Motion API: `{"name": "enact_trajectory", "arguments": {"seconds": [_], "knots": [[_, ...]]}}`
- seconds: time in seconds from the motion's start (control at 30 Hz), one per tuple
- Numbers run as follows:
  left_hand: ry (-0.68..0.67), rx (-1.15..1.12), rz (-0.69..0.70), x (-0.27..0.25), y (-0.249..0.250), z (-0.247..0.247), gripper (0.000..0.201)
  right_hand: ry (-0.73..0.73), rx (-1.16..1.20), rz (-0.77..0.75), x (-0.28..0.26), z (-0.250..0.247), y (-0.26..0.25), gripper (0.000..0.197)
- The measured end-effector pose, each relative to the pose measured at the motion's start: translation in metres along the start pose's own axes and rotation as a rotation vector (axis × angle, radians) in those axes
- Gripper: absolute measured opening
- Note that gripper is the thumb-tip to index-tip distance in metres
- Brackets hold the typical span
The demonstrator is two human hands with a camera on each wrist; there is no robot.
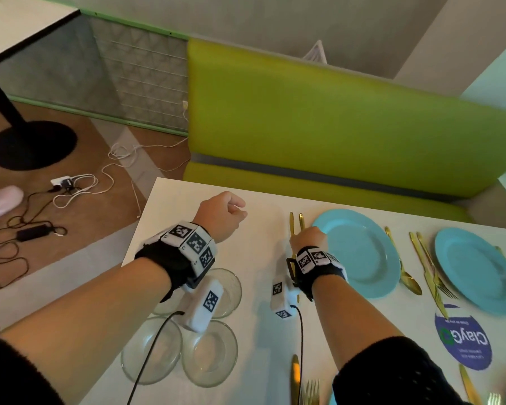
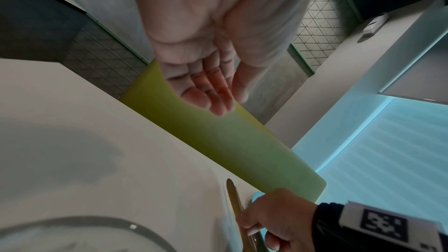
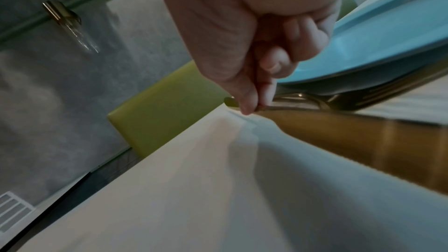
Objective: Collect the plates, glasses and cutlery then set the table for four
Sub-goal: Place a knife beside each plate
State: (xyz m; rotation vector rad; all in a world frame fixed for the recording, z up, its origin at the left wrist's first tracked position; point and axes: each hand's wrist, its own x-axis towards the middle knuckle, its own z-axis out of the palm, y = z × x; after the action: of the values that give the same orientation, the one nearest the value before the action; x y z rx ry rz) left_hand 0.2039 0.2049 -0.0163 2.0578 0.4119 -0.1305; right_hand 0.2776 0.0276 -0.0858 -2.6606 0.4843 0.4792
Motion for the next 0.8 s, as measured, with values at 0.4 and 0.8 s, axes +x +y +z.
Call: {"name": "enact_trajectory", "arguments": {"seconds": [0.4, 0.8], "knots": [[-0.032, -0.011, -0.007, 0.016, -0.001, 0.013, 0.018, 0.035, 0.053, 0.042, 0.010, 0.003, -0.005, 0.024], [-0.007, -0.019, -0.026, 0.016, -0.004, 0.014, 0.018, 0.082, 0.062, 0.050, 0.010, 0.004, -0.004, 0.020]]}}
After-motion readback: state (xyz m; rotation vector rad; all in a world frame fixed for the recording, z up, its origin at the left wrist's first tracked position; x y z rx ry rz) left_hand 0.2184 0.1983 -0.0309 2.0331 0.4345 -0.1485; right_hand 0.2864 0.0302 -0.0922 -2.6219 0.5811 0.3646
